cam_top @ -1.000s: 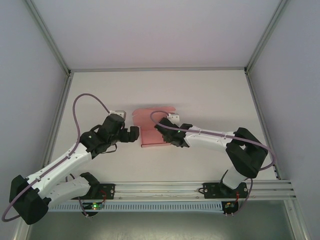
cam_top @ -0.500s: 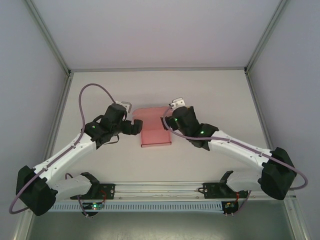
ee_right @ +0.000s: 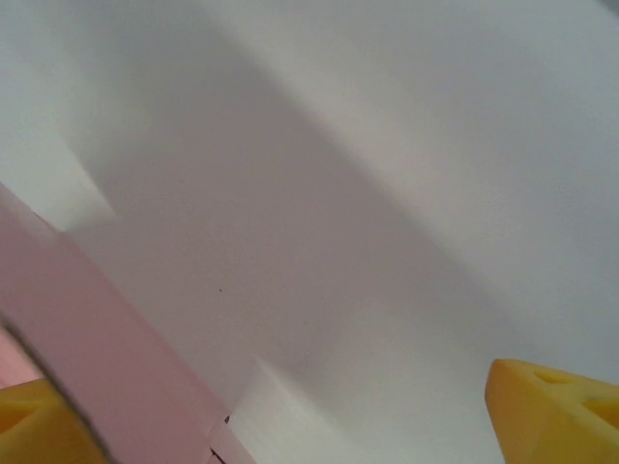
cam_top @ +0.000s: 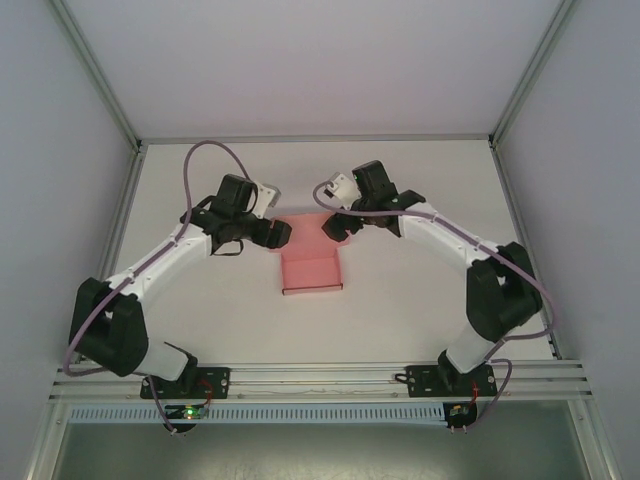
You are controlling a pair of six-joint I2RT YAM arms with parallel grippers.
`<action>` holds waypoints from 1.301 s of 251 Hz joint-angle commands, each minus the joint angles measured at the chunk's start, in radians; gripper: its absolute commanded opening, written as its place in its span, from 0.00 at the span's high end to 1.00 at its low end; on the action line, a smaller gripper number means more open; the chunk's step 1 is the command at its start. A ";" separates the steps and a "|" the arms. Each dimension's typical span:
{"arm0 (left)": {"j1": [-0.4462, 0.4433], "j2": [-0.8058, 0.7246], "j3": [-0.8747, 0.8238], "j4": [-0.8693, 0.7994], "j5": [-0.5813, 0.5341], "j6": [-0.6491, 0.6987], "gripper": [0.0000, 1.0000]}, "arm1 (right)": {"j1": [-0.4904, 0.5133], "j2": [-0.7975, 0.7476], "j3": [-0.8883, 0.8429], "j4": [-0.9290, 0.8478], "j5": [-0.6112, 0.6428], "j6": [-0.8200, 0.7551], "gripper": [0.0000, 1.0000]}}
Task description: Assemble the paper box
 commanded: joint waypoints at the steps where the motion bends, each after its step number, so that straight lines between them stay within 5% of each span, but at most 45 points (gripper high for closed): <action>1: 0.017 0.043 0.038 -0.044 0.032 0.094 0.22 | -0.033 0.038 0.047 -0.104 -0.122 -0.032 0.17; 135: 0.016 0.052 0.055 -0.081 0.014 0.097 0.71 | -0.054 0.024 0.008 -0.098 -0.156 -0.017 0.80; 210: 0.008 0.036 0.030 -0.077 -0.011 0.072 0.76 | -0.049 -0.057 -0.073 -0.019 -0.149 0.054 0.93; 271: -0.013 0.038 0.033 -0.058 0.012 0.060 0.79 | -0.021 -0.101 -0.128 0.025 -0.141 0.090 0.93; 326: -0.029 0.047 0.044 -0.043 -0.002 0.009 0.97 | 0.010 -0.117 -0.161 0.078 -0.091 0.160 0.96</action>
